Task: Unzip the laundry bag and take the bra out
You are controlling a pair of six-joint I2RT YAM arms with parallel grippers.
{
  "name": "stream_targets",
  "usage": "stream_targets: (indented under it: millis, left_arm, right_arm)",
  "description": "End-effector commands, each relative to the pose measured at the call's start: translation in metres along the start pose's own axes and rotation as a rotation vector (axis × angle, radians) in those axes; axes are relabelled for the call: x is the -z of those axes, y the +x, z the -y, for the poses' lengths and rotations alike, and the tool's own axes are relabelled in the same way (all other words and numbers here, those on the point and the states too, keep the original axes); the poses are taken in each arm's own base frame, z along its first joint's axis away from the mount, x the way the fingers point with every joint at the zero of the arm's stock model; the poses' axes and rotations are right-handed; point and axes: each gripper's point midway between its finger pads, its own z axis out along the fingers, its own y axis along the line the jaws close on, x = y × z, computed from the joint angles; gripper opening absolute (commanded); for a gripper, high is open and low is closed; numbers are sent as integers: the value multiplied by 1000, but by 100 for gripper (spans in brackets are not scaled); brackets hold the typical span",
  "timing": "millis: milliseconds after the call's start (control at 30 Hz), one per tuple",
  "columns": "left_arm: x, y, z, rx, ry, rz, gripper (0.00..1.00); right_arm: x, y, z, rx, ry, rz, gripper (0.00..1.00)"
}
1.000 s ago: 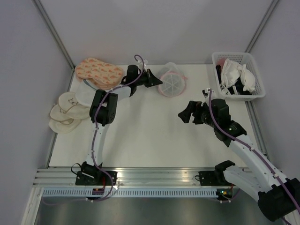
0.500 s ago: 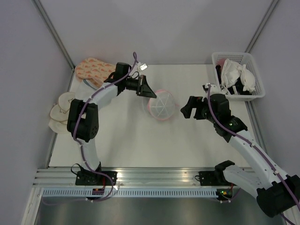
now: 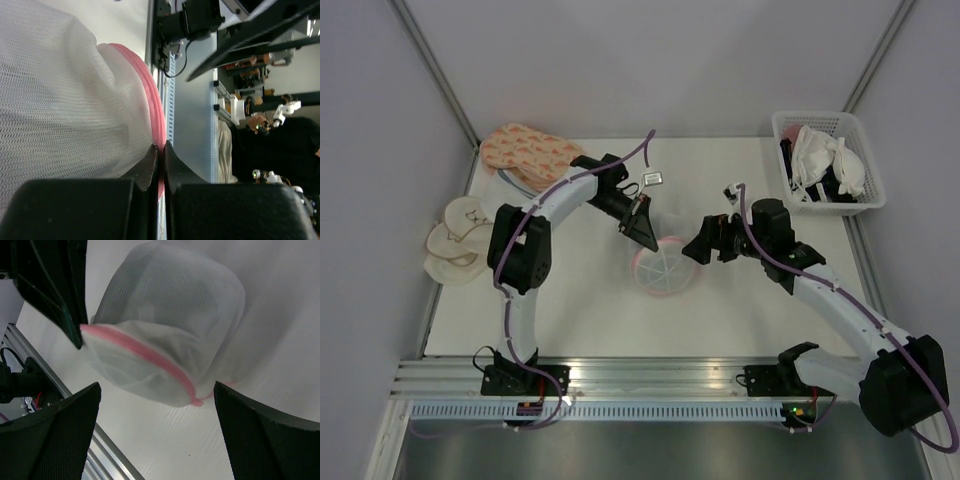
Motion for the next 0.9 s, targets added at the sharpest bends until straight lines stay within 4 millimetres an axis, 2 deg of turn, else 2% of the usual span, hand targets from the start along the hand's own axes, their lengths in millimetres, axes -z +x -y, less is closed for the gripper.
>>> stream_targets:
  millis: [0, 133, 200, 233, 333, 367, 400, 533, 567, 600, 633, 667, 700, 800, 833, 867]
  left_arm:
    - [-7, 10, 27, -88, 80, -38, 2]
    - [-8, 14, 35, -107, 91, -44, 2]
    - [-7, 13, 37, -121, 86, -44, 2]
    - [-7, 12, 38, -122, 85, -44, 2]
    - [-7, 6, 37, -128, 83, -40, 2]
    - [-7, 3, 36, -124, 82, -39, 2]
    - [-7, 2, 35, -124, 81, -40, 2]
    - [-7, -4, 37, -128, 89, -30, 2]
    - [-7, -5, 37, -132, 91, -27, 2]
    - [-7, -6, 37, -137, 90, -26, 2]
    - [-7, -6, 37, -132, 89, -27, 2]
    - [-7, -7, 36, -127, 83, -32, 2]
    - [-7, -7, 34, -119, 77, -35, 2]
    - [-6, -8, 34, -114, 61, -37, 4]
    - [-6, -11, 26, -139, 31, -36, 4]
    - [-6, -9, 23, -92, 9, -42, 5]
  right_arm:
    - [-14, -2, -7, 47, -86, 18, 98]
    - [-30, 0, 2, 57, -82, -1, 98]
    - [-35, 10, 0, 42, -113, -40, 98]
    - [-38, 8, -2, 57, -134, -25, 98]
    - [-43, 27, -14, 63, -198, -74, 85]
    - [-43, 33, -18, 57, -220, -92, 72]
    - [-43, 42, -26, 54, -259, -118, 68]
    - [-43, 67, -42, 46, -330, -164, 69]
    - [-43, 73, -48, 54, -344, -175, 64]
    - [-44, 73, -49, 51, -343, -175, 54]
    - [-45, 72, -49, 50, -345, -170, 37]
    - [-45, 71, -51, 43, -348, -167, 6]
    - [-45, 67, -54, 45, -353, -159, 1]
    - [-42, 59, -61, 46, -366, -140, 0]
    - [-42, 56, -62, 44, -366, -134, 0]
    - [-41, 53, -64, 43, -368, -126, 0]
